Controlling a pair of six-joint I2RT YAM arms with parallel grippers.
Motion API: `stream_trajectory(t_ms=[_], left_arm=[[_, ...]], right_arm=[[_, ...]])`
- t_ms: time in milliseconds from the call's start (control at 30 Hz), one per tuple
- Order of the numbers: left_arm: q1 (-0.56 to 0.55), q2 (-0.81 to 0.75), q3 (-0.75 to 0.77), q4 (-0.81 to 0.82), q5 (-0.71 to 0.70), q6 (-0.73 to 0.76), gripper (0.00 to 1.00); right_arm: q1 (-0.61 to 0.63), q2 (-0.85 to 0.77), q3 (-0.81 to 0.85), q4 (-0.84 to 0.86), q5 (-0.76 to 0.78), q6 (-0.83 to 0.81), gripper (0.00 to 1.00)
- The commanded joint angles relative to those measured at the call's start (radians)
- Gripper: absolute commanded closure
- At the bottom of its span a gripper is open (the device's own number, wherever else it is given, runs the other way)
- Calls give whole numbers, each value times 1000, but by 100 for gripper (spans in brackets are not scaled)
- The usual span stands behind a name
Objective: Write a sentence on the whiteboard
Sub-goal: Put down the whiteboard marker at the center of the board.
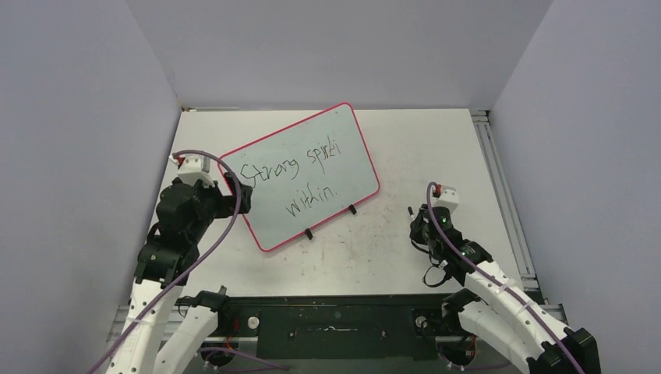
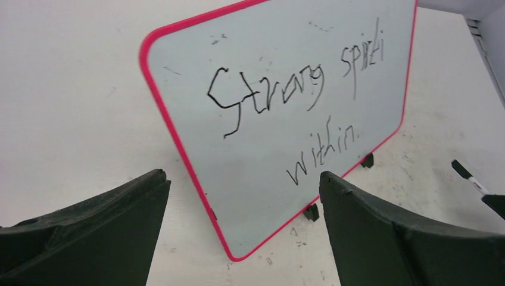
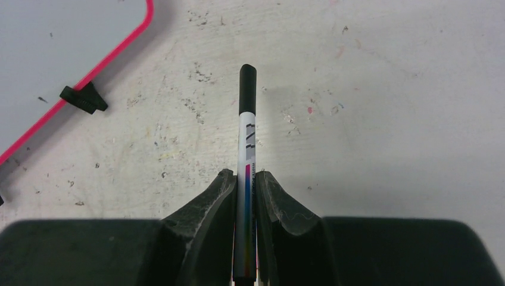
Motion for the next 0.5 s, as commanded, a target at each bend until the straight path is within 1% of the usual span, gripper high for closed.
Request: stream_trajectory(t_ms=[0, 100, 200, 267, 300, 367, 400, 433, 467], left_arm=[[20, -81, -44, -5, -200, 37, 4], [19, -137, -94, -10, -297, 50, 4], [19, -194, -166, 1, -353, 58, 4], [19, -223, -191, 9, -365, 61, 4], [20, -232, -190, 10, -368, 61, 4], [19, -241, -190, 21, -375, 53, 4], [19, -245, -196, 32, -378, 52, 4], [20, -247, -199, 35, -383, 53, 4], [20, -246, -197, 32, -395, 52, 4]], right_arm=[[-119, 37, -17, 141, -176, -58, 91], [-173, 93, -34, 168, -222, -52, 88], [-204, 141, -41, 181, -228, -33, 83], [-210, 156, -41, 181, -209, -26, 77], [-211, 160, -40, 179, -199, -22, 71], [-216, 164, -34, 175, -182, -19, 53], [-215, 164, -29, 170, -174, -17, 42], [-215, 163, -22, 164, -167, -17, 28], [-215, 160, -12, 159, -162, -21, 12]])
